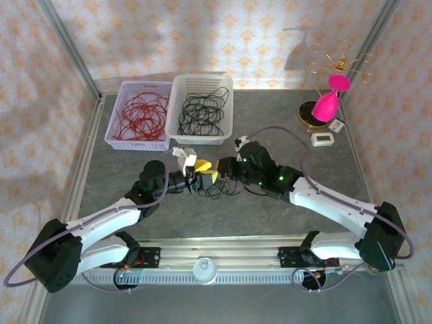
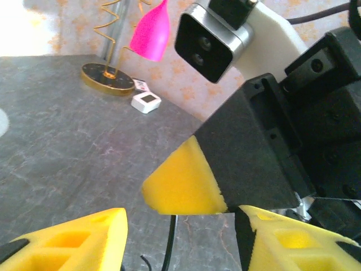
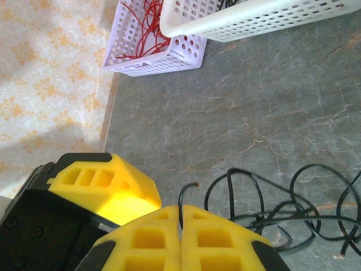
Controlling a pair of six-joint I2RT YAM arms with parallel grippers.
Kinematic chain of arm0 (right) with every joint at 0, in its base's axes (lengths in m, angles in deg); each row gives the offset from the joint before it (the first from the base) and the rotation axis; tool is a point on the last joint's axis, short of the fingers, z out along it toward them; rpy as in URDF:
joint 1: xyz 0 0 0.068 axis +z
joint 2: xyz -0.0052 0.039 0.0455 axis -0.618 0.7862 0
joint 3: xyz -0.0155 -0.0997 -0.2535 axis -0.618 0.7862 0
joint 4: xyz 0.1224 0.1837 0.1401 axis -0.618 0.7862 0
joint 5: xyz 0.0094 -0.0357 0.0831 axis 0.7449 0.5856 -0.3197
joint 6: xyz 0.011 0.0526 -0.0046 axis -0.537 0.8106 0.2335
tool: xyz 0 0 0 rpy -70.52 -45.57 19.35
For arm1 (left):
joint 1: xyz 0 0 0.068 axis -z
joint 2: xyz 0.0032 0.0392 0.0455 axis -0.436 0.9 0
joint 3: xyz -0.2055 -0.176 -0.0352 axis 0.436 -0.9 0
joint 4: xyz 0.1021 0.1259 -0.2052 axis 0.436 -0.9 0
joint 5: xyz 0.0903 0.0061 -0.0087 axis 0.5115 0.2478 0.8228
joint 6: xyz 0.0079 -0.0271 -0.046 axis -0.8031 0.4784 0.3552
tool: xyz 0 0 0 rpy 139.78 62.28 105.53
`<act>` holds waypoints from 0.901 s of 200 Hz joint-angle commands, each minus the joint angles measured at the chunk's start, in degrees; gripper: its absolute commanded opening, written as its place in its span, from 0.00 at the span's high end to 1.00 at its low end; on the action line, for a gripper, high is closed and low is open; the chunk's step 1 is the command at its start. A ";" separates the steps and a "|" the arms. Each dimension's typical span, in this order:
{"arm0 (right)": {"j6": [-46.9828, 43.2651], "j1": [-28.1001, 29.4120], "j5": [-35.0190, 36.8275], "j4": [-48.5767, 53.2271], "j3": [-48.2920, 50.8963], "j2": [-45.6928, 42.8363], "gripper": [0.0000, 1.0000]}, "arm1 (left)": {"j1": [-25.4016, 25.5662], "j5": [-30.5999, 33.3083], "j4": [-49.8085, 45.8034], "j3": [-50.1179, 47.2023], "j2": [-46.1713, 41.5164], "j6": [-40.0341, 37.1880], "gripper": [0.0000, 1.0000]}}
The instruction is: Untangle the cables
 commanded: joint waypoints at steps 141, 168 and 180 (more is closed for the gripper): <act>-0.70 -0.04 -7.67 -3.85 -4.82 -0.08 0.97 | 0.61 -4.93 8.35 -4.31 -3.55 -3.73 0.45; -1.32 -0.04 -10.47 -5.29 -4.21 -0.37 0.97 | 0.61 -4.67 4.78 -1.50 -0.98 -4.95 0.59; -1.58 -0.04 -11.33 -5.91 -3.94 -0.42 0.97 | 0.61 -4.36 4.97 -1.11 -0.24 -4.87 0.60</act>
